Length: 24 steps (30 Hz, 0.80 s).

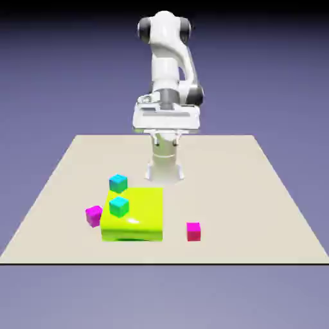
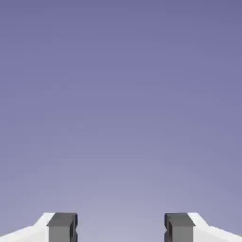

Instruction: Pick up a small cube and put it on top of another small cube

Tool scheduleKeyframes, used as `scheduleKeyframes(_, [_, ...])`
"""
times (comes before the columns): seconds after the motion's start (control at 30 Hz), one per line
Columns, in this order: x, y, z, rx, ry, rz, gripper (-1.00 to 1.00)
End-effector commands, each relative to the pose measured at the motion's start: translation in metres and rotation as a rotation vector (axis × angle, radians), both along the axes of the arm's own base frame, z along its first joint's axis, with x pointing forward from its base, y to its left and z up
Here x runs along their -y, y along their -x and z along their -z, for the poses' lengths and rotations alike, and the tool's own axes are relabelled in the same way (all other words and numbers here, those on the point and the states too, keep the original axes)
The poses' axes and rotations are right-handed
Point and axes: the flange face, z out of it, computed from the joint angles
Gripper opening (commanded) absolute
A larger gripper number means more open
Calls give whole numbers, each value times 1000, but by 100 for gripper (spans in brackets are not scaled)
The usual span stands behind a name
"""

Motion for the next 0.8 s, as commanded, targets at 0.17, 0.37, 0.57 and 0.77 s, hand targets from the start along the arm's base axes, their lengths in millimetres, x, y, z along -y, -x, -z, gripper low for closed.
scheduleKeyframes(0.17, [-37, -25, 65, -208, 205, -338, 0])
scheduleKeyframes(0.37, [-74, -35, 136, -402, 407, -704, 0])
scheduleKeyframes(0.57, [-105, -30, 209, -589, 602, -1091, 0])
scheduleKeyframes(0.77, [-118, -22, 268, -714, 726, -1354, 0])
